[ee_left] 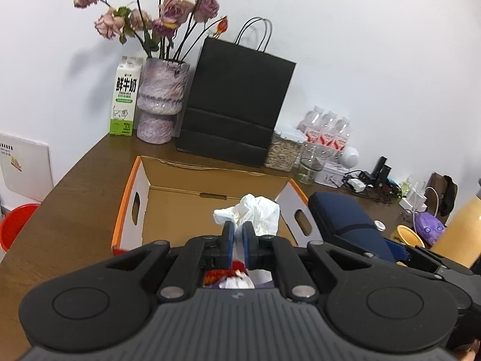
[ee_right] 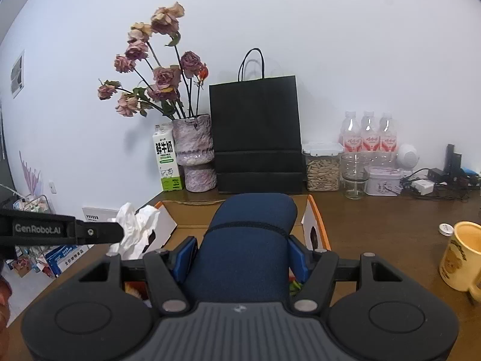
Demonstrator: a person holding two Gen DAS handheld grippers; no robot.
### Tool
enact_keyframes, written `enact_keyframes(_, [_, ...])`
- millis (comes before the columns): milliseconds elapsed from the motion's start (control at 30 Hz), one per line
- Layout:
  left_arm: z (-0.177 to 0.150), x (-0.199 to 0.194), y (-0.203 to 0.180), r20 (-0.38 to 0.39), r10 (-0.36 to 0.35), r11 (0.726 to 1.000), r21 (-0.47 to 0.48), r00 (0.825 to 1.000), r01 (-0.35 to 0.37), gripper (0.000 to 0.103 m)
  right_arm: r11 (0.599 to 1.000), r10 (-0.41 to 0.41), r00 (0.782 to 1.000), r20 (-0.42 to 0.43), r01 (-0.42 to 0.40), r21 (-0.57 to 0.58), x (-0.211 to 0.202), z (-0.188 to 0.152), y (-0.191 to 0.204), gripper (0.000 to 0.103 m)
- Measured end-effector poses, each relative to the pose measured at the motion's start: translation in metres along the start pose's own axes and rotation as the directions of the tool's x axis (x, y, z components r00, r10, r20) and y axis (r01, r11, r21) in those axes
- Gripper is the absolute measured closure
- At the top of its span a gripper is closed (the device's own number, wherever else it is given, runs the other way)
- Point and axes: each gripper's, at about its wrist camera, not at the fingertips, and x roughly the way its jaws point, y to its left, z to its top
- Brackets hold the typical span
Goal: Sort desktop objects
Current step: 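Carry the tissue and navy case into the cardboard box with both grippers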
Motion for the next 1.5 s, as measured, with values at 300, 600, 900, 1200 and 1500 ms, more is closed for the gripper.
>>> enact_keyframes(300, [0.03,0.064,0.016,-0.072,0.01,1.0,-0.01,0.997,-0.011,0.096,1.0,0.011,0.999,-0.05,-0.011,0.011,0.073,0.025,-0.011,0.041])
enact_keyframes(600, [0.049,0.125,0.035,-0.138,0.029,0.999,-0.018,0.99,-0.032,0.096,0.999,0.044,0.996,-0.084,-0.044,0.001,0.144,0.036,-0.017,0.041])
enact_keyframes(900, [0.048,0.172,0.04,-0.214,0.092,0.996,0.019,0.972,-0.091,0.096,0.999,0.042,0.993,-0.108,-0.043,-0.004,0.181,0.03,-0.028,0.041])
enact_keyframes(1200, [0.037,0.196,0.042,-0.278,0.134,0.991,0.053,0.951,-0.124,0.096,0.998,0.056,0.981,-0.183,-0.06,-0.015,0.196,0.013,-0.034,0.041])
enact_keyframes(1500, [0.032,0.197,0.043,-0.27,0.178,0.984,0.062,0.946,-0.167,0.054,0.999,0.03,0.97,-0.242,-0.032,-0.004,0.201,0.01,-0.039,0.017])
